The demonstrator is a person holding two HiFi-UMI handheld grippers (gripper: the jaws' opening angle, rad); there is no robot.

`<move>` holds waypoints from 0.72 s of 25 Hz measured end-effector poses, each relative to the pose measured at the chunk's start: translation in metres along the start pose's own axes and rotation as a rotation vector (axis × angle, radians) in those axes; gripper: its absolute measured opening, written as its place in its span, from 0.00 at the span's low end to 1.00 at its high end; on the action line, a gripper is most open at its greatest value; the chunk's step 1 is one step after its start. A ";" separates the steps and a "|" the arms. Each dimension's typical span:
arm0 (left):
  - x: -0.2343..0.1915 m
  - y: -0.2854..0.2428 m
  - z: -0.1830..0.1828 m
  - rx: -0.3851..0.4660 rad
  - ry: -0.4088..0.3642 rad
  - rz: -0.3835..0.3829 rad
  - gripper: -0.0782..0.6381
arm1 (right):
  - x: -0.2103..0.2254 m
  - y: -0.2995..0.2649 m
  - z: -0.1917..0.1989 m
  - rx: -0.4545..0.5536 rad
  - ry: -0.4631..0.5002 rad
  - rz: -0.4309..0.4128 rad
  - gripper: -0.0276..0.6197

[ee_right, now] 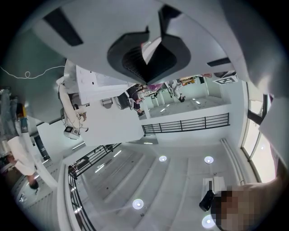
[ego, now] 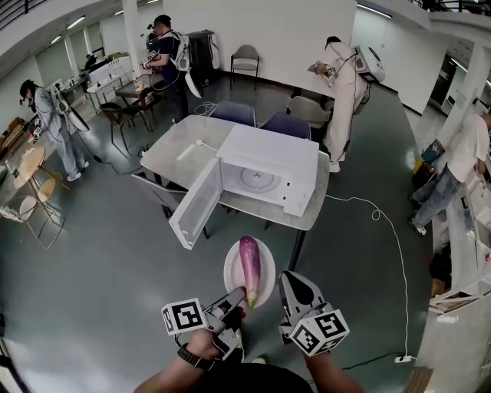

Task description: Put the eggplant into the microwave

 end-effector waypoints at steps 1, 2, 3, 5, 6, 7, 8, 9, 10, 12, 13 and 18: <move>-0.004 -0.005 -0.012 -0.008 -0.017 -0.012 0.17 | 0.002 -0.010 -0.001 -0.002 0.001 0.007 0.05; -0.008 -0.009 -0.025 -0.017 -0.037 -0.023 0.17 | 0.004 -0.020 -0.002 -0.003 0.003 0.015 0.05; -0.012 -0.014 -0.036 -0.026 -0.052 -0.030 0.17 | 0.006 -0.029 -0.003 -0.004 0.005 0.025 0.05; -0.020 -0.024 -0.057 -0.045 -0.059 -0.032 0.17 | 0.010 -0.047 -0.004 -0.002 0.008 0.046 0.05; -0.024 -0.029 -0.065 -0.055 -0.057 -0.031 0.17 | 0.012 -0.055 -0.005 0.001 0.009 0.055 0.05; -0.027 -0.034 -0.073 -0.065 -0.054 -0.029 0.17 | 0.015 -0.064 -0.004 0.004 0.011 0.061 0.05; -0.030 -0.039 -0.080 -0.075 -0.048 -0.026 0.17 | 0.016 -0.071 -0.004 0.006 0.013 0.064 0.05; -0.032 -0.044 -0.086 -0.083 -0.037 -0.020 0.17 | 0.017 -0.078 -0.004 0.006 0.013 0.069 0.05; -0.034 -0.048 -0.091 -0.090 -0.027 -0.015 0.17 | 0.018 -0.085 -0.003 0.003 0.013 0.073 0.05; -0.038 -0.054 -0.101 -0.100 -0.015 -0.015 0.17 | 0.019 -0.097 -0.004 -0.002 0.014 0.077 0.05; -0.040 -0.057 -0.106 -0.104 -0.013 -0.016 0.17 | 0.020 -0.102 -0.005 -0.003 0.015 0.078 0.05; -0.052 -0.074 -0.130 -0.116 -0.028 -0.039 0.17 | 0.029 -0.127 -0.006 -0.005 0.012 0.078 0.05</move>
Point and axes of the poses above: the fingertips, and each gripper's own axes: y backward along the fingers, x to its right, z out of its underside, the point moved 9 cm from there along y, backward along the fingers, and after that the axes turned 2 degrees about y, right-handed, at the moved point
